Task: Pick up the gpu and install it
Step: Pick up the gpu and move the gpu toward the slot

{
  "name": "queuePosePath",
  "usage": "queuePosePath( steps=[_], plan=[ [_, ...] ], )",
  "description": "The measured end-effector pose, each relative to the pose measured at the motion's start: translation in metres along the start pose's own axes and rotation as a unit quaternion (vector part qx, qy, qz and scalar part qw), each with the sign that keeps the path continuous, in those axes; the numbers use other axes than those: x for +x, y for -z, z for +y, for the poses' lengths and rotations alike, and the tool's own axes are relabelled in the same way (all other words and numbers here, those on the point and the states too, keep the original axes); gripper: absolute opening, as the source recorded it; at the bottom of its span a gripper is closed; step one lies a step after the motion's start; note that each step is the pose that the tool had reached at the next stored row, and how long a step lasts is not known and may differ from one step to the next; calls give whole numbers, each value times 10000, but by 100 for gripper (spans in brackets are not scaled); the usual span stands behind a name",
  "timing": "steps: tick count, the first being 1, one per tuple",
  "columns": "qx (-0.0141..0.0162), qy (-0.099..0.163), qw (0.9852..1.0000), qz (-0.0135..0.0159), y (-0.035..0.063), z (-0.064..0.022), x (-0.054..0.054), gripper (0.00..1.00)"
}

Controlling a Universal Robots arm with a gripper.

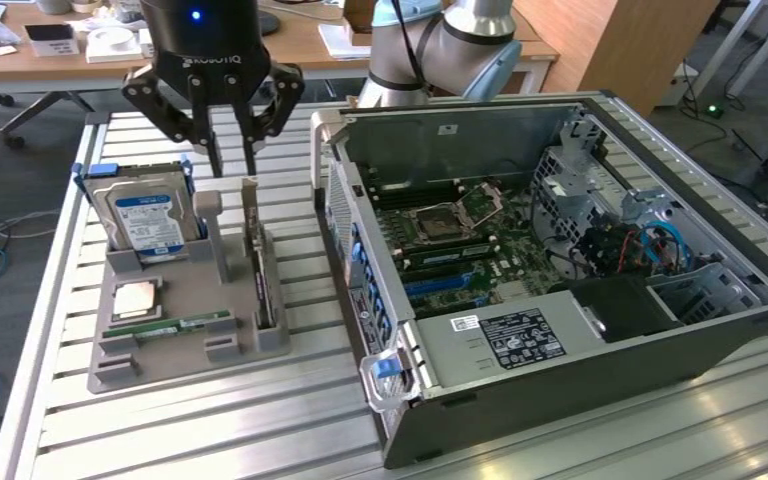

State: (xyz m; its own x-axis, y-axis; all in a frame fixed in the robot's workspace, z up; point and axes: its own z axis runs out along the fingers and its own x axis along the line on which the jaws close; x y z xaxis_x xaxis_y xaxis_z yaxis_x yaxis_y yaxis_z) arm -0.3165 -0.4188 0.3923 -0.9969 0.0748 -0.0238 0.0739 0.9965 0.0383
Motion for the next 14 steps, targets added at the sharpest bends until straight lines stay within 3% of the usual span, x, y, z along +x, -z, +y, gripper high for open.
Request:
queuePosePath(
  steps=[3, 14],
  plan=[
    [0, 0, 10000, 0, 0, 0, 0, 47],
    [-21, 0, 10000, 2, -43, -2, 1, 47]
  ],
)
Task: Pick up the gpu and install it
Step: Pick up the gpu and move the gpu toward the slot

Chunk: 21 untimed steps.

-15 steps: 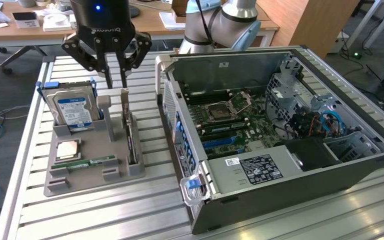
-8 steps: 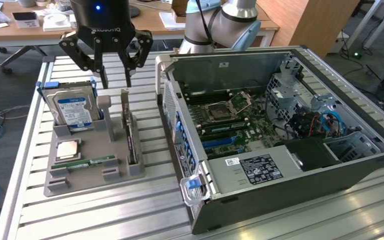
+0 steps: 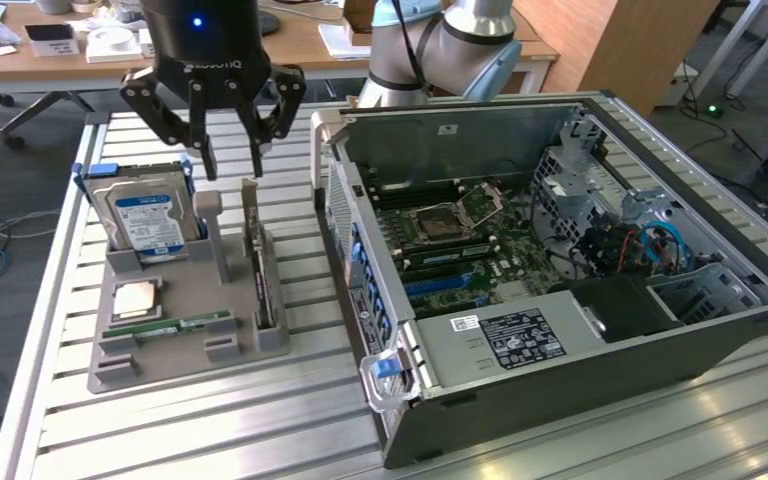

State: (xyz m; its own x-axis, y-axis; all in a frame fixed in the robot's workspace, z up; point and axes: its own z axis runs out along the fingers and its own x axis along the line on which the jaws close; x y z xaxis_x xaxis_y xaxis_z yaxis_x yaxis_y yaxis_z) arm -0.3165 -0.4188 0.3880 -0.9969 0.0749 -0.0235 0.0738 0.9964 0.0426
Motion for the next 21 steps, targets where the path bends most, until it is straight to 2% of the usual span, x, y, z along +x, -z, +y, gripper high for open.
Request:
queuePosePath(
  steps=[8, 21],
  plan=[
    [-3, 0, 10000, 1, -53, -2, 1, 47],
    [-3, 0, 10000, 0, -82, -4, 2, 47]
  ],
)
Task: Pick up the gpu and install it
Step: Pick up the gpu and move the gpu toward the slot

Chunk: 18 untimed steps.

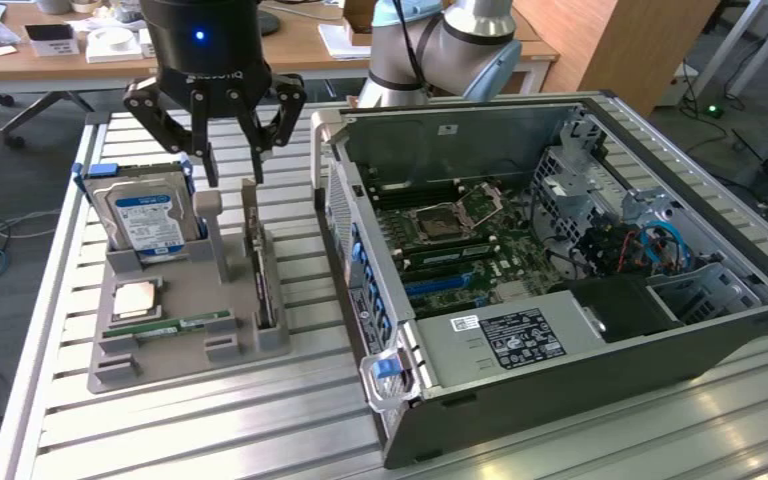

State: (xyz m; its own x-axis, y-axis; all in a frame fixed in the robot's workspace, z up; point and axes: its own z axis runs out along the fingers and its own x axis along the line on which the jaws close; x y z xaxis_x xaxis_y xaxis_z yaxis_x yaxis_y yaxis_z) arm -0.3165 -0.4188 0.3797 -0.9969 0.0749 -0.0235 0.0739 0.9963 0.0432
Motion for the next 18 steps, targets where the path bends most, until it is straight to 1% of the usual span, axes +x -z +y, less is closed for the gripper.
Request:
queuePosePath(
  steps=[18],
  plan=[
    [-1, 0, 10000, -1, -28, -1, 1, 47]
  ],
)
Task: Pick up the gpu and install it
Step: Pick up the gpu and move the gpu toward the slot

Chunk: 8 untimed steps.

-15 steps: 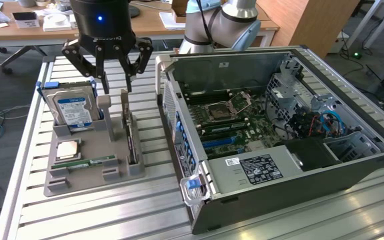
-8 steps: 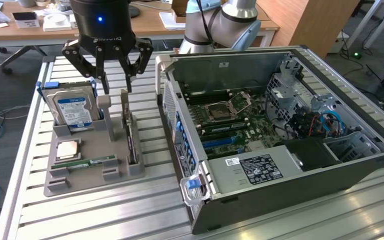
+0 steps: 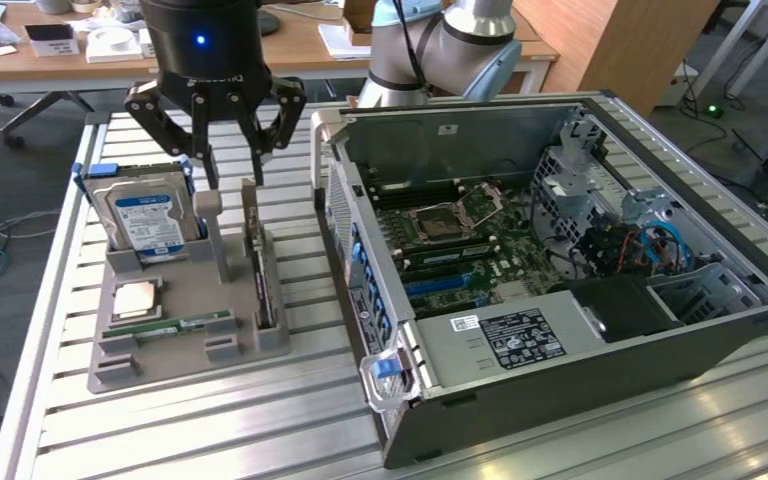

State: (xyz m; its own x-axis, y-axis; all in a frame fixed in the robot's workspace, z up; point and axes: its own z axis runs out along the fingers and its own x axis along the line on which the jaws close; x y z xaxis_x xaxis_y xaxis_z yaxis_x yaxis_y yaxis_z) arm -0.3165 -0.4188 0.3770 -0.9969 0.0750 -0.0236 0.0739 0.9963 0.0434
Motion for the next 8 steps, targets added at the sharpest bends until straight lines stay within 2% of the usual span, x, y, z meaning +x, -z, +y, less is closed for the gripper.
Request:
queuePosePath(
  steps=[8],
  plan=[
    [1, 0, 10000, 1, -62, -3, 1, 47]
  ],
)
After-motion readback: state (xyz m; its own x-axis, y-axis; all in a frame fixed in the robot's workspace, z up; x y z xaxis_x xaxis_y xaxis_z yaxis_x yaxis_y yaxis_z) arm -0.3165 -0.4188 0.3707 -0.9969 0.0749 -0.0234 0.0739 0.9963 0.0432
